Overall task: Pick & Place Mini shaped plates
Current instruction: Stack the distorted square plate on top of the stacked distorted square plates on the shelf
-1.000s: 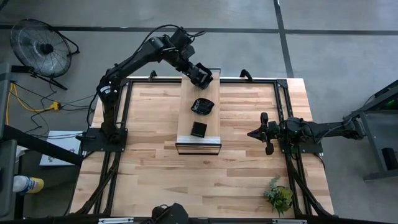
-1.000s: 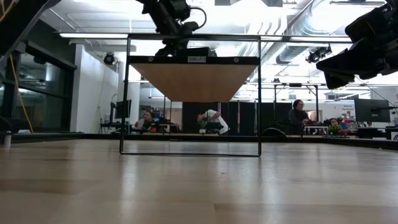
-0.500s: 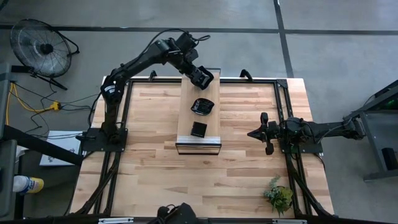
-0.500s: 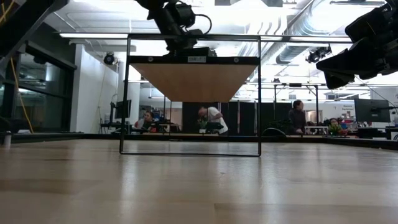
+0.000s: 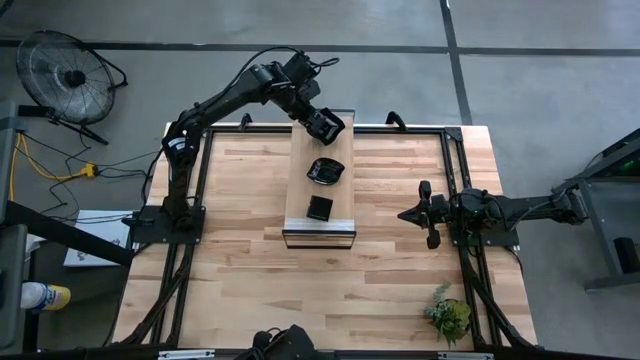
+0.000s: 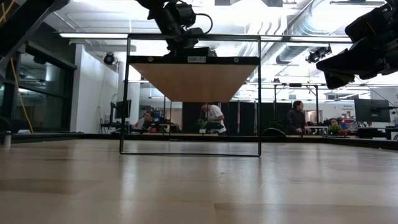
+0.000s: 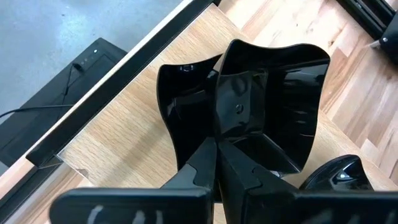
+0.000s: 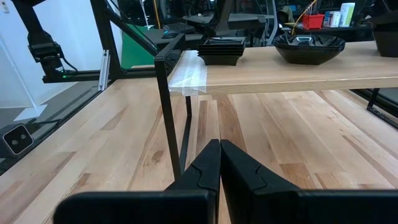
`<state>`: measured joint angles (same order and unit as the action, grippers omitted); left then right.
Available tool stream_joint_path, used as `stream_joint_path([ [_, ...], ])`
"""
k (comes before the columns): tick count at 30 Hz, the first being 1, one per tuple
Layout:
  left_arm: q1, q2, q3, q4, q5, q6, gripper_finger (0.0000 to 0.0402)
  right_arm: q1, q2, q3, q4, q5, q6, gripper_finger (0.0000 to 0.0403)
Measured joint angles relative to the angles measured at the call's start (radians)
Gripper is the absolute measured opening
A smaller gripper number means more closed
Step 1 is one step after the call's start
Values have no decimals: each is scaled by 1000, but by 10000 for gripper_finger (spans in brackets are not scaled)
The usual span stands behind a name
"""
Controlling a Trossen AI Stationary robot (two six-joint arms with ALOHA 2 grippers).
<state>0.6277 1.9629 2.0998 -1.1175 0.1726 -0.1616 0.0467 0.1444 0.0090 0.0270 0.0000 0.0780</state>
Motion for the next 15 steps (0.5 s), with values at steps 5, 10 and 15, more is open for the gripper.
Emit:
stream_joint_path([
  [5,0,0,0,0,0,0,17,0,0,0,0,0,0,5],
  [10,0,0,0,0,-1,0,28,0,0,0,0,0,0,5],
  [15,0,0,0,0,-9,0,30,0,0,0,0,0,0,5],
])
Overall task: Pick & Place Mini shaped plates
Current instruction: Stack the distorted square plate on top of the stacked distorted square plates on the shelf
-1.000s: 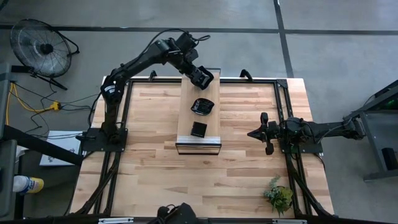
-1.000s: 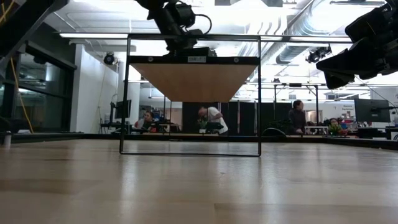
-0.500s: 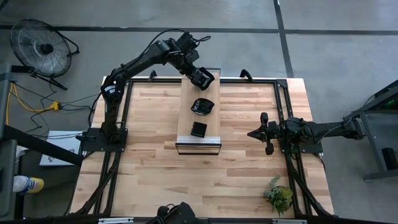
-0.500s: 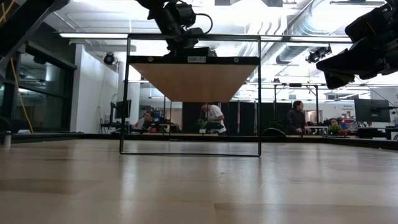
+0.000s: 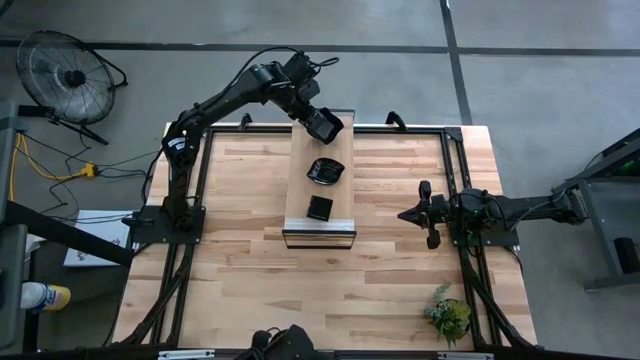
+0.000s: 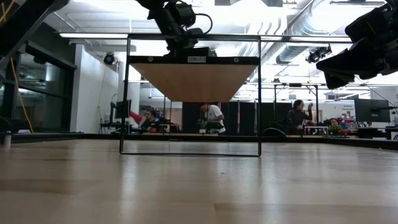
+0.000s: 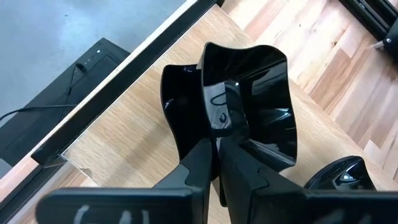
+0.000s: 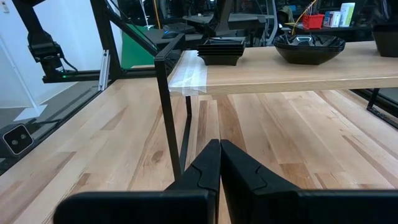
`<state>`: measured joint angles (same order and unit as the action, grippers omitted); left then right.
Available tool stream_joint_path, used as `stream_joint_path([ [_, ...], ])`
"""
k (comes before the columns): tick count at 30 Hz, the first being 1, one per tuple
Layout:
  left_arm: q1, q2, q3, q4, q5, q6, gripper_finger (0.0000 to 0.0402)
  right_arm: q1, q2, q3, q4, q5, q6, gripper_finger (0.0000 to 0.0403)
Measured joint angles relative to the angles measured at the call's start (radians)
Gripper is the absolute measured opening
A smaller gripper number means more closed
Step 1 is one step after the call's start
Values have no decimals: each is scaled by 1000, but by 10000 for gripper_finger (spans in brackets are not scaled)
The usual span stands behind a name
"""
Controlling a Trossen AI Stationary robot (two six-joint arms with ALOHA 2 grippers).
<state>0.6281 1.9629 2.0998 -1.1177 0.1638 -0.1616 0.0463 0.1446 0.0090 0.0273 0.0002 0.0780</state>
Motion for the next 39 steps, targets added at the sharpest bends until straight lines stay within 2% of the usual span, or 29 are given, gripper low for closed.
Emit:
stream_joint_path([
  [10,0,0,0,-4,-26,17,31,0,0,0,0,0,0,5],
  [28,0,0,0,-7,-3,89,35,0,0,0,0,0,0,5],
  [31,0,0,0,-8,1,90,58,0,0,0,0,0,0,5],
  [39,0,0,0,1,1,90,151,0,0,0,0,0,0,5],
])
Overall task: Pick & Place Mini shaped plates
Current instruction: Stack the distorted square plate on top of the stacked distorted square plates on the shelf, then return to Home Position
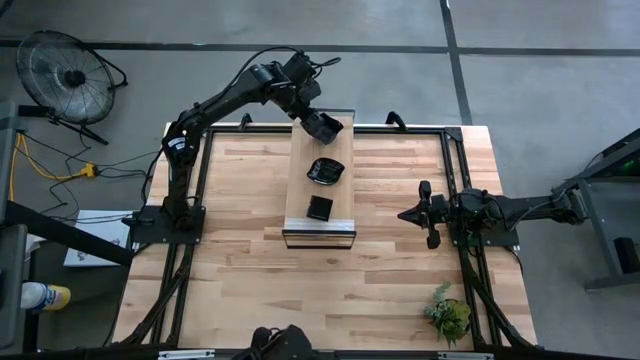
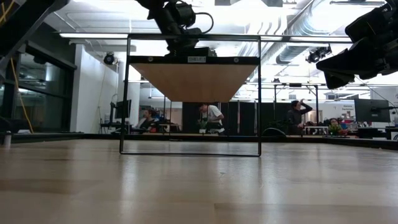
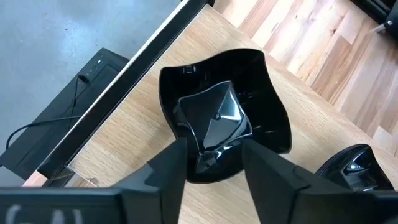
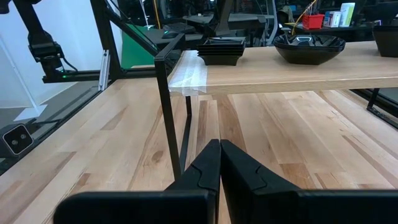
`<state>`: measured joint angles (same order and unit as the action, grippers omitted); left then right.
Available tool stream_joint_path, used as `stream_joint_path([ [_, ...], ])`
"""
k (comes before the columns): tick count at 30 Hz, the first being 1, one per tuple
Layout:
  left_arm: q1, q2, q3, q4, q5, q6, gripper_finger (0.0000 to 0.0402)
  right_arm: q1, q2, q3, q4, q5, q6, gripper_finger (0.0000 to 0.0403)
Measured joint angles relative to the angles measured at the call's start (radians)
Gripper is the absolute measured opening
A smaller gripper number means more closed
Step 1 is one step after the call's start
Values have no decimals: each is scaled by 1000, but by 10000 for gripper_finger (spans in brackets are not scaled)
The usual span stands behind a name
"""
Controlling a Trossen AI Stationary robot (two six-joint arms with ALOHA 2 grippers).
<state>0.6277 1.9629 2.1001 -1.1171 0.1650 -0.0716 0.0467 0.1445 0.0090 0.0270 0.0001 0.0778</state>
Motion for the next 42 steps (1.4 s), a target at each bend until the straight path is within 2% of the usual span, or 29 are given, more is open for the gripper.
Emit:
stream_joint_path([
  [3,1,0,0,11,0,0,166,0,0,0,0,0,0,5],
  [9,0,-1,49,3,6,64,170,0,0,0,0,0,0,5],
  [15,-26,-41,139,-117,2,153,170,0,0,0,0,0,0,5],
  [17,-61,-88,139,-147,-48,157,170,0,0,0,0,0,0,5],
  [20,-145,-160,117,-143,-176,173,170,0,0,0,0,0,0,5],
  [23,-249,-213,80,-119,-302,173,170,0,0,0,0,0,0,5],
  [26,-346,-249,30,-67,-353,176,170,0,0,0,0,0,0,5],
  [34,-521,-325,-182,169,-402,157,170,0,0,0,0,0,0,5],
  [40,-574,-388,-329,302,-402,154,170,0,0,0,0,0,0,5],
  [42,-576,-440,-411,339,-363,144,170,0,0,0,0,0,0,5],
])
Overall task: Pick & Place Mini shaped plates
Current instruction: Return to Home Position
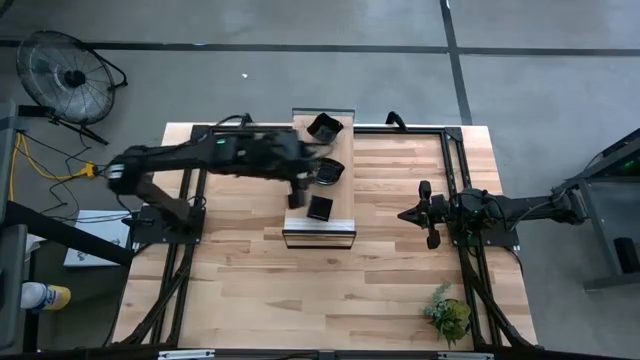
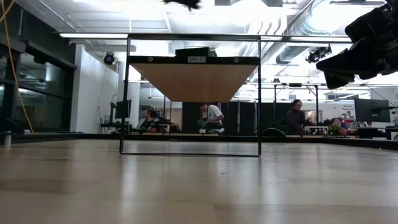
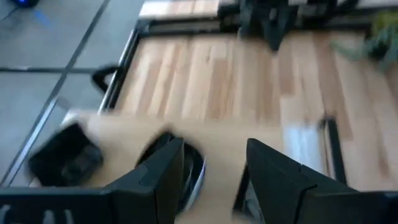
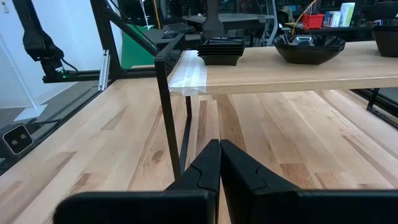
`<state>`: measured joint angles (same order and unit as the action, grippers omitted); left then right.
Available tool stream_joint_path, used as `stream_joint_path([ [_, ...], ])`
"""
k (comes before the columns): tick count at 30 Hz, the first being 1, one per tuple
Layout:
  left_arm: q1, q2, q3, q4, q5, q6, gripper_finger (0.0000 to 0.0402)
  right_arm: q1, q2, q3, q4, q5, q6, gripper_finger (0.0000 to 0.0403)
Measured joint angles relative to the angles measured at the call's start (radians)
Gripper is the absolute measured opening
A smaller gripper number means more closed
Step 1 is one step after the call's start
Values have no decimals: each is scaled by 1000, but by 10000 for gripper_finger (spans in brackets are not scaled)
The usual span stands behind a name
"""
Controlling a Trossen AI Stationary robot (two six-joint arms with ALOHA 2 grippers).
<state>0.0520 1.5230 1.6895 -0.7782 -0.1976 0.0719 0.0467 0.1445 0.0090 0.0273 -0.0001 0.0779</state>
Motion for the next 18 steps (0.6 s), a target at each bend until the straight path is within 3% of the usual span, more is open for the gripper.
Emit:
stream_joint_path([
  [3,-1,-153,-184,89,-38,2,170,0,0,0,0,0,0,5],
  [5,-5,-291,-368,180,-39,-1,170,0,2,0,2,0,0,5],
  [12,-55,-784,-1043,654,99,-41,170,0,15,0,4,1,0,5],
  [15,-79,-950,-1247,767,133,-44,170,0,19,0,4,1,0,5],
  [18,-79,-1080,-1374,808,156,-41,170,0,19,0,5,1,0,5],
])
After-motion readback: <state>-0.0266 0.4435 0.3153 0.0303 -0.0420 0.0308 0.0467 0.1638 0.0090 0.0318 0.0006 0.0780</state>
